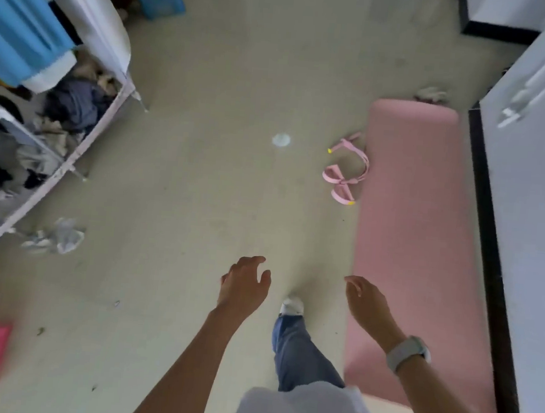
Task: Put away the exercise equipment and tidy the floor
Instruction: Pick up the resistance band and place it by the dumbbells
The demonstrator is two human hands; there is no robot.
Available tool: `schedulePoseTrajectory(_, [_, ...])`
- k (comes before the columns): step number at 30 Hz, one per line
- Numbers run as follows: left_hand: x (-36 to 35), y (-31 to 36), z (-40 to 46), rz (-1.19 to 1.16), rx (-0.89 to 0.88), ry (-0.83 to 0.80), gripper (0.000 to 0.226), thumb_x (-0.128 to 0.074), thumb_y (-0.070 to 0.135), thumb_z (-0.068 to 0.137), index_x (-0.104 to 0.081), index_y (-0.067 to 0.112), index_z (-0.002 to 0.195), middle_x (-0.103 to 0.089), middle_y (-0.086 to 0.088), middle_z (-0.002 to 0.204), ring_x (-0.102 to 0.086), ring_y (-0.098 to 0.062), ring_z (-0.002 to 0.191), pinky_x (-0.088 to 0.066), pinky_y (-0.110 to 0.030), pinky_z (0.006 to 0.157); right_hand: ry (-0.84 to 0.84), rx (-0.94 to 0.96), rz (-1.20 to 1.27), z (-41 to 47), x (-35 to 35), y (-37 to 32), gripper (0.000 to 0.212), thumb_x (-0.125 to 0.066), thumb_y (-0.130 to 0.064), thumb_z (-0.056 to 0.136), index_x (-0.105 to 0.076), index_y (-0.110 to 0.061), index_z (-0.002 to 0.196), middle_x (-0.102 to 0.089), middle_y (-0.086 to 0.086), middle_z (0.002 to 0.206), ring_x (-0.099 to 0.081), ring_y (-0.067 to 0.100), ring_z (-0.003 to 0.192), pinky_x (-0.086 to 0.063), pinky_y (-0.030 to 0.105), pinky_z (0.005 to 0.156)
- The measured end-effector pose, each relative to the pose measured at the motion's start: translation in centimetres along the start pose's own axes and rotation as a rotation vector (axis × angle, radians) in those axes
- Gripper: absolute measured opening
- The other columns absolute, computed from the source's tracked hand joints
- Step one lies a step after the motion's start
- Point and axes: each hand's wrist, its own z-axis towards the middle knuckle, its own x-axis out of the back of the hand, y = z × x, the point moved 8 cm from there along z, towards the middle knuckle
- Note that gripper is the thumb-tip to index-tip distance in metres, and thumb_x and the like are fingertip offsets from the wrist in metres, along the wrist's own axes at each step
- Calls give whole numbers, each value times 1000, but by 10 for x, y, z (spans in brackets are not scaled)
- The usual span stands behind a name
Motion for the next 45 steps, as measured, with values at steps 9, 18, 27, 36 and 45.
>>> schedulePoseTrajectory(9, [81, 123, 209, -26, -78, -7, 37, -42, 25, 96, -46, 18, 132, -47, -1, 139, -44, -19, 128, -35, -34, 108, 67, -59, 82, 201, 96, -93, 32, -37, -13, 96, -55, -7, 122, -59, 13, 126, -54, 27, 115, -37, 23, 86])
schedulePoseTrajectory(18, [120, 217, 466, 149, -201, -156, 37, -39, 24, 97, -46, 16, 132, -48, -7, 137, -46, -25, 125, -37, -36, 105, 152, -225, 167, 408, 152, -151, 32, -38, -12, 95, -55, -6, 122, -64, 16, 109, -58, 29, 93, -37, 24, 79])
schedulePoseTrajectory(27, [185, 331, 693, 345, -363, -276, 38, -41, 25, 96, -47, 15, 132, -48, -6, 138, -45, -22, 126, -36, -36, 107, 213, -380, 308, 598, 210, -227, 32, -37, -11, 96, -52, -7, 124, -61, 20, 118, -62, 30, 88, -48, 31, 77])
schedulePoseTrajectory(36, [99, 437, 918, 508, -456, -526, 39, -39, 24, 97, -43, 15, 135, -50, -7, 134, -48, -22, 122, -38, -30, 100, 285, -570, 486, 801, 245, -181, 31, -39, -7, 95, -52, -4, 123, -59, 16, 124, -60, 32, 103, -44, 26, 82])
schedulePoseTrajectory(45, [-94, 393, 1159, 676, -469, -625, 38, -39, 20, 96, -44, 13, 133, -53, -9, 130, -49, -25, 119, -39, -36, 100, 334, -864, 736, 1067, 108, -28, 37, -42, -12, 93, -46, -3, 128, -60, 18, 118, -57, 31, 101, -45, 39, 92])
